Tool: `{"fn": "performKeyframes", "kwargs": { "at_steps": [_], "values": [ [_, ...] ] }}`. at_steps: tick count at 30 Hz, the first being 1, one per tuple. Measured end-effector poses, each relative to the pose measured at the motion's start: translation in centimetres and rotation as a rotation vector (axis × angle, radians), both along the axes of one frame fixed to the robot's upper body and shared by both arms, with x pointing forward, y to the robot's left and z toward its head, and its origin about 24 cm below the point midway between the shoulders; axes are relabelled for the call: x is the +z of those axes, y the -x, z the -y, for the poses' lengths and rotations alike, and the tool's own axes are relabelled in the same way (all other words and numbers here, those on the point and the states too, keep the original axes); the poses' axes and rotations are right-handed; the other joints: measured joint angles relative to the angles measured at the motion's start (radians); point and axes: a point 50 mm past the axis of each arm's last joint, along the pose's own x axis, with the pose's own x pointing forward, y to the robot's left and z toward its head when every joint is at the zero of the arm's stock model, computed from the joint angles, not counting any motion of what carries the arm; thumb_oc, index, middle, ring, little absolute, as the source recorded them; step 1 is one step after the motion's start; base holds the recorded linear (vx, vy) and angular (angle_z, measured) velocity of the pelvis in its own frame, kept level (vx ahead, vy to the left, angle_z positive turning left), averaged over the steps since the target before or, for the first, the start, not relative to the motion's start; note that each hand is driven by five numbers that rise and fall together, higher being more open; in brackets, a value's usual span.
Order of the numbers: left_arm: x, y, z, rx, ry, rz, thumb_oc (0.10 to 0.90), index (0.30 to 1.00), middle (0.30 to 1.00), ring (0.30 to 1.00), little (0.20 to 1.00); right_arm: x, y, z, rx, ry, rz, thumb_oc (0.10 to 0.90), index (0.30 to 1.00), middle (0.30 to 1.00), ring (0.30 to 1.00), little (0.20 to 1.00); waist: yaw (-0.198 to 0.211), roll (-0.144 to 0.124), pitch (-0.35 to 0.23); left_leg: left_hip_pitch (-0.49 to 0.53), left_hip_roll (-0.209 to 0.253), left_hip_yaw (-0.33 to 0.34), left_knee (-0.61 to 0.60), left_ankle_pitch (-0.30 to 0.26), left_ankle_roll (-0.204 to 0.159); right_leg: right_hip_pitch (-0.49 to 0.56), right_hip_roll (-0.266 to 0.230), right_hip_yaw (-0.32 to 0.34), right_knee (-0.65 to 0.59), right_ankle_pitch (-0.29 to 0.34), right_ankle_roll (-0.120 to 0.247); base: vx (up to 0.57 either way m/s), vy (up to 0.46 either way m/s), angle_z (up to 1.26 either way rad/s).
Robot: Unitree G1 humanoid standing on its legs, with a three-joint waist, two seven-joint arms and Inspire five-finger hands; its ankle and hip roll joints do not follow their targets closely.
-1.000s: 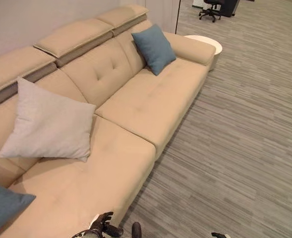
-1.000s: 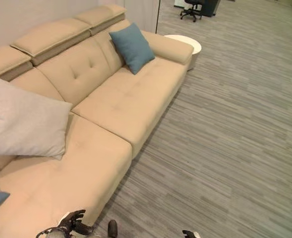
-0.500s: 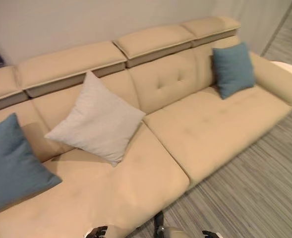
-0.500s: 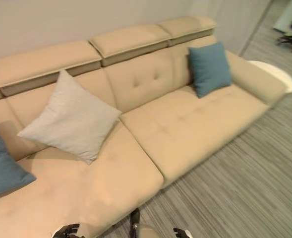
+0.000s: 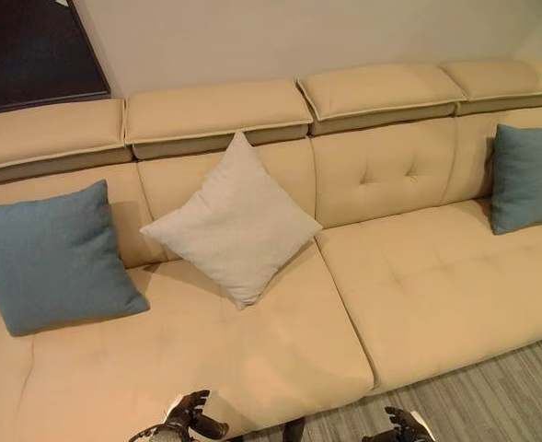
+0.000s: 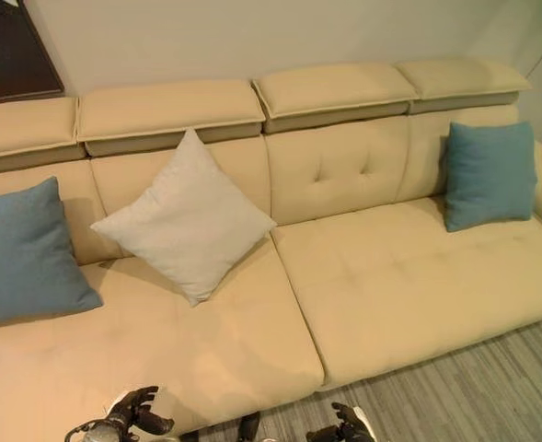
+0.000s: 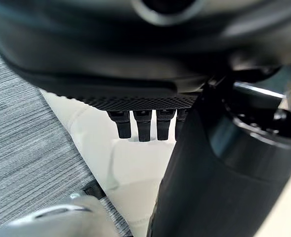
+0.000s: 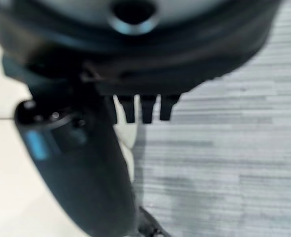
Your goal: Pick up all the scattered cushions and arrange them neatly on the sofa.
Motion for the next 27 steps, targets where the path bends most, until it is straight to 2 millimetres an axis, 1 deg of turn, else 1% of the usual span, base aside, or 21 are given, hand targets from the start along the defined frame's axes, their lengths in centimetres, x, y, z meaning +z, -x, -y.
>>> {"fn": "performKeyframes", "kwargs": {
  "at_steps": [1, 2, 3, 4, 5, 6, 8, 10, 11, 12, 13, 15, 16, 17, 19, 20, 21, 22, 23, 25, 27],
  "values": [
    [0.0, 0.2, -0.1, 0.002, -0.001, -0.005, 0.8, 0.9, 0.9, 0.9, 0.9, 0.0, 0.2, 0.0, -0.001, -0.001, -0.005, 0.8, 0.9, 0.9, 0.9, 0.9, 0.002, 0.0, -0.004, 0.007, -0.002, 0.002, -0.006, 0.004, 0.0, 0.001, -0.001, 0.002, 0.003, -0.001, 0.003, 0.04, 0.077, -0.08],
    [-0.2, 0.7, -0.2, 0.006, -0.005, -0.021, 0.8, 0.9, 0.9, 0.9, 0.9, -0.2, 1.1, 0.1, -0.011, -0.001, -0.024, 0.8, 0.9, 0.9, 0.9, 0.9, 0.001, 0.006, -0.019, 0.02, -0.011, 0.006, -0.022, 0.008, 0.014, -0.007, -0.016, 0.006, 0.036, -0.016, 0.023, 0.03, 0.071, -0.03],
    [-0.2, 0.7, -0.3, 0.006, -0.006, -0.02, 0.8, 0.9, 0.9, 0.9, 0.9, -0.3, 1.3, 0.1, -0.016, -0.002, -0.028, 0.8, 0.9, 0.9, 0.9, 0.9, 0.003, 0.008, -0.021, 0.024, -0.014, 0.006, -0.02, 0.005, 0.02, -0.016, -0.023, 0.007, 0.058, -0.023, 0.03, 0.04, 0.095, 0.01],
    [-0.1, 0.7, -0.4, 0.007, -0.009, -0.019, 0.8, 0.9, 0.9, 0.9, 0.9, -0.3, 1.3, 0.0, -0.016, -0.003, -0.029, 0.8, 0.9, 0.9, 0.9, 0.9, 0.006, 0.008, -0.022, 0.028, -0.019, 0.006, -0.019, 0.0, 0.026, -0.025, -0.03, 0.007, 0.077, -0.029, 0.032, 0.01, 0.075, -0.06],
    [-0.1, 0.6, -0.6, 0.017, -0.012, -0.016, 0.8, 0.9, 0.9, 0.9, 0.9, -0.2, 0.9, 0.0, -0.013, -0.003, -0.019, 0.8, 0.9, 0.9, 0.9, 0.9, 0.009, 0.009, -0.021, 0.032, -0.025, 0.01, -0.022, -0.001, 0.029, -0.051, -0.046, 0.012, 0.137, -0.046, 0.031, -0.01, 0.048, -0.03],
    [0.0, 0.5, -0.9, 0.022, -0.018, -0.01, 0.8, 0.9, 0.9, 0.9, 0.9, -0.1, 0.3, -0.1, -0.008, -0.005, -0.002, 0.8, 0.9, 0.9, 0.9, 0.9, 0.005, 0.011, -0.019, 0.028, -0.027, 0.007, -0.016, -0.001, 0.029, -0.088, -0.063, 0.03, 0.216, -0.079, 0.049, 0.0, 0.028, 0.06],
    [0.5, -0.5, -1.3, 0.017, -0.028, 0.023, 0.8, 0.9, 0.9, 0.9, 0.9, 0.0, -0.2, -0.3, -0.003, -0.01, 0.014, 0.8, 0.9, 0.9, 0.9, 0.9, 0.003, 0.009, -0.016, 0.026, -0.035, -0.022, -0.015, -0.002, 0.03, -0.117, -0.081, 0.073, 0.298, -0.109, 0.08, 0.04, -0.008, 0.36],
    [0.9, -1.5, -1.5, 0.032, -0.022, 0.068, 0.8, 0.9, 0.9, 0.9, 0.9, 0.2, -0.7, -0.3, 0.002, -0.01, 0.034, 0.8, 0.9, 0.9, 0.9, 0.9, 0.003, 0.005, -0.008, 0.028, -0.043, -0.052, -0.018, -0.002, 0.031, -0.127, -0.082, 0.145, 0.321, -0.136, 0.106, 0.06, -0.059, 0.47],
    [1.5, -2.6, -1.6, 0.046, -0.016, 0.129, 0.8, 0.9, 0.9, 0.9, 0.9, 0.6, -1.8, -0.4, 0.016, -0.013, 0.081, 0.8, 0.9, 0.9, 0.9, 0.9, 0.004, 0.002, 0.008, 0.028, -0.046, -0.081, -0.021, -0.001, 0.034, -0.12, -0.082, 0.211, 0.309, -0.15, 0.12, 0.05, -0.067, 0.43],
    [1.9, -3.2, -1.5, 0.057, -0.012, 0.163, 0.8, 0.9, 0.9, 0.9, 0.9, 0.9, -2.5, -0.5, 0.026, -0.014, 0.112, 0.8, 0.9, 0.9, 0.9, 0.9, 0.005, 0.001, 0.017, 0.026, -0.047, -0.087, -0.024, 0.003, 0.036, -0.119, -0.087, 0.227, 0.291, -0.149, 0.122, 0.06, -0.061, 0.39],
    [2.3, -3.7, -1.8, 0.072, -0.013, 0.203, 0.8, 0.9, 0.9, 0.9, 0.9, 1.3, -3.6, -0.7, 0.039, -0.018, 0.159, 0.8, 0.9, 0.9, 0.9, 0.9, 0.007, -0.007, 0.029, 0.026, -0.05, -0.088, -0.025, 0.009, 0.036, -0.111, -0.1, 0.228, 0.247, -0.115, 0.13, 0.08, -0.09, 0.21],
    [2.5, -3.8, -1.6, 0.107, 0.0, 0.238, 0.8, 0.9, 0.9, 0.9, 0.9, 2.2, -5.2, -0.9, 0.052, -0.012, 0.237, 0.8, 0.9, 0.9, 0.9, 0.9, 0.006, 0.001, 0.032, 0.031, -0.036, -0.098, -0.029, 0.013, 0.029, -0.08, -0.088, 0.211, 0.2, -0.082, 0.098, 0.07, -0.092, 0.14],
    [2.9, -4.1, -1.3, 0.122, 0.024, 0.28, 0.8, 0.9, 0.9, 0.9, 0.9, 2.9, -6.1, -0.9, 0.066, -0.008, 0.29, 0.8, 0.9, 0.9, 0.9, 0.9, 0.007, 0.006, 0.033, 0.031, -0.027, -0.1, -0.037, 0.017, 0.022, -0.061, -0.077, 0.195, 0.16, -0.063, 0.095, 0.04, -0.061, 0.1],
    [3.0, -4.2, -1.1, 0.125, 0.034, 0.3, 0.8, 0.9, 0.9, 0.9, 0.9, 3.1, -6.3, -0.9, 0.07, -0.005, 0.308, 0.8, 0.9, 0.9, 0.9, 0.9, 0.006, 0.006, 0.033, 0.03, -0.024, -0.1, -0.037, 0.018, 0.021, -0.055, -0.073, 0.194, 0.146, -0.056, 0.089, 0.04, -0.061, 0.1],
    [4.0, -5.0, -0.2, 0.172, 0.096, 0.402, 0.8, 0.9, 0.9, 0.9, 0.9, 4.7, -7.9, -0.6, 0.098, 0.016, 0.413, 0.8, 0.9, 0.9, 0.9, 0.9, 0.013, 0.004, 0.034, 0.03, -0.013, -0.1, -0.047, 0.02, 0.015, -0.029, -0.055, 0.193, 0.082, -0.026, 0.083, 0.01, -0.075, 0.01],
    [4.4, -5.4, 0.1, 0.183, 0.115, 0.426, 0.8, 0.9, 0.9, 0.9, 0.9, 5.6, -9.2, -0.6, 0.108, 0.024, 0.457, 0.8, 0.9, 0.9, 0.9, 0.9, 0.014, 0.004, 0.034, 0.031, -0.007, -0.101, -0.051, 0.023, 0.01, -0.019, -0.049, 0.191, 0.065, -0.022, 0.083, -0.03, -0.167, 0.04],
    [5.4, -6.2, 0.8, 0.203, 0.159, 0.499, 0.8, 0.9, 0.9, 0.9, 0.9, 6.8, -9.8, -0.3, 0.124, 0.04, 0.524, 0.8, 0.9, 0.9, 0.9, 0.9, 0.011, -0.002, 0.036, 0.02, -0.008, -0.105, -0.053, 0.027, 0.004, -0.008, -0.046, 0.188, 0.021, 0.001, 0.085, -0.04, -0.11, 0.1],
    [5.8, -6.7, 1.1, 0.204, 0.176, 0.53, 0.8, 0.9, 0.9, 0.9, 0.9, 7.2, -10.1, -0.1, 0.131, 0.05, 0.548, 0.8, 0.9, 0.9, 0.9, 0.9, 0.012, -0.007, 0.037, 0.015, -0.008, -0.108, -0.054, 0.03, 0.001, -0.003, -0.044, 0.186, 0.004, 0.01, 0.081, -0.1, -0.153, 0.23],
    [7.1, -7.8, 1.8, 0.208, 0.22, 0.599, 0.8, 0.9, 0.9, 0.9, 0.9, 8.4, -11.0, 0.2, 0.143, 0.071, 0.603, 0.8, 0.9, 0.9, 0.9, 0.9, 0.01, -0.011, 0.041, -0.005, -0.007, -0.129, -0.051, 0.036, -0.008, -0.011, -0.044, 0.163, -0.004, 0.016, 0.084, -0.06, -0.078, 0.33],
    [8.4, -9.1, 2.7, 0.205, 0.268, 0.678, 0.8, 0.9, 0.9, 0.9, 0.9, 9.4, -11.8, 0.5, 0.151, 0.095, 0.65, 0.8, 0.9, 0.9, 0.9, 0.9, 0.005, -0.017, 0.044, -0.025, -0.004, -0.151, -0.051, 0.044, -0.019, -0.022, -0.042, 0.141, -0.004, 0.016, 0.084, -0.11, -0.088, 0.38],
    [9.7, -10.5, 3.3, 0.23, 0.31, 0.749, 0.8, 0.9, 0.9, 0.9, 0.9, 10.6, -13.5, 0.3, 0.15, 0.11, 0.711, 0.8, 0.9, 0.9, 0.9, 0.9, 0.011, -0.025, 0.047, -0.064, 0.002, -0.158, -0.048, 0.054, -0.031, -0.052, -0.036, 0.136, -0.004, 0.02, 0.08, -0.21, -0.119, 0.16]
  ]
}}
